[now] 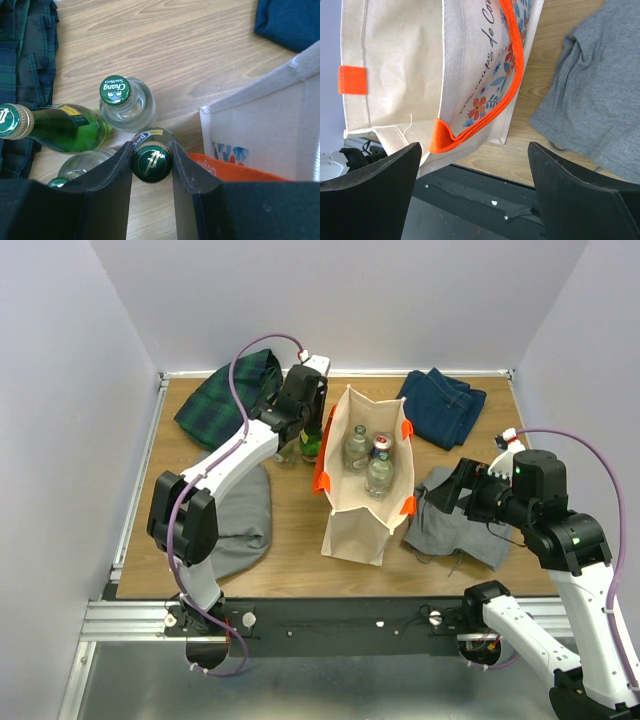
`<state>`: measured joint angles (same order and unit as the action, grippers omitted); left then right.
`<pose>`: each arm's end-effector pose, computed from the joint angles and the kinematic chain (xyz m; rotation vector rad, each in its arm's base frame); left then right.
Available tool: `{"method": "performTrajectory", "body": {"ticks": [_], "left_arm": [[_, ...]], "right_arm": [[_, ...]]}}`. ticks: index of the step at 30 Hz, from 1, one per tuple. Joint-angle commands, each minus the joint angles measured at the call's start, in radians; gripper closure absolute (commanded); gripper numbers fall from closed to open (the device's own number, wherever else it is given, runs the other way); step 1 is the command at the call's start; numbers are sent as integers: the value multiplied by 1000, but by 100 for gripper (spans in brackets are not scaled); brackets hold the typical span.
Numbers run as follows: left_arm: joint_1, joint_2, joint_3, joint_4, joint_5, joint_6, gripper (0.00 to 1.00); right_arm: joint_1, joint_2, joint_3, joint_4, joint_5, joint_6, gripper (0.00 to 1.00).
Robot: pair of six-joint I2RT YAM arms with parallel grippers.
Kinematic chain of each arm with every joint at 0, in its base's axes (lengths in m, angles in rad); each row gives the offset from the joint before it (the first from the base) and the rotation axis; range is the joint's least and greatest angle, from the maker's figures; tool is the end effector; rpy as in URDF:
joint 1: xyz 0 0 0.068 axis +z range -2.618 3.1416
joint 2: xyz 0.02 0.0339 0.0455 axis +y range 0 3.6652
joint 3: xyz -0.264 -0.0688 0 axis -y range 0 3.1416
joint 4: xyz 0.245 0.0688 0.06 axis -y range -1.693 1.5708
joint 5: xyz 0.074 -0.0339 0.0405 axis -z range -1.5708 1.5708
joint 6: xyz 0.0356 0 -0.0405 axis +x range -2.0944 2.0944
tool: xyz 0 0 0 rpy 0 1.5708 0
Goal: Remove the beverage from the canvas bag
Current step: Place the drink at the center of the board.
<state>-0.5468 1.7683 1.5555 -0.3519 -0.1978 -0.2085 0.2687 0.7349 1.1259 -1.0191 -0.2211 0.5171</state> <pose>0.3589 -0.2103 0.3210 0.2438 2.1183 -0.2356 0.1095 0.0383 0.3755 0.1532 2.2604 0.6733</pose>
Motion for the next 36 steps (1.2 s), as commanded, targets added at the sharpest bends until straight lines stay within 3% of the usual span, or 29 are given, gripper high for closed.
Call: {"method": "performTrajectory", "body": {"ticks": [1, 19, 21, 22, 26, 28, 33, 34, 36], "left_arm": [[7, -18, -2, 136, -45, 4, 100], [7, 8, -18, 108, -68, -9, 100], [5, 3, -21, 105, -68, -15, 93], [7, 2, -26, 105, -68, -17, 83], [5, -9, -29, 91, -77, -22, 80], [5, -7, -20, 76, -98, -32, 65], [5, -9, -25, 57, -98, -48, 65], [5, -9, -26, 54, -98, -51, 59], [5, -13, -29, 53, -100, -55, 57]], "right_arm": [[3, -2, 20, 10, 23, 6, 4], [4, -9, 8, 14, 16, 9, 4], [3, -11, 5, 16, 14, 9, 4], [3, -11, 5, 16, 14, 9, 4], [4, -14, 0, 19, 8, 8, 4], [4, -15, 0, 20, 8, 9, 4], [4, -28, 11, 7, 9, 9, 4], [4, -31, 12, 4, 12, 9, 4], [4, -38, 11, 1, 12, 12, 4]]}}
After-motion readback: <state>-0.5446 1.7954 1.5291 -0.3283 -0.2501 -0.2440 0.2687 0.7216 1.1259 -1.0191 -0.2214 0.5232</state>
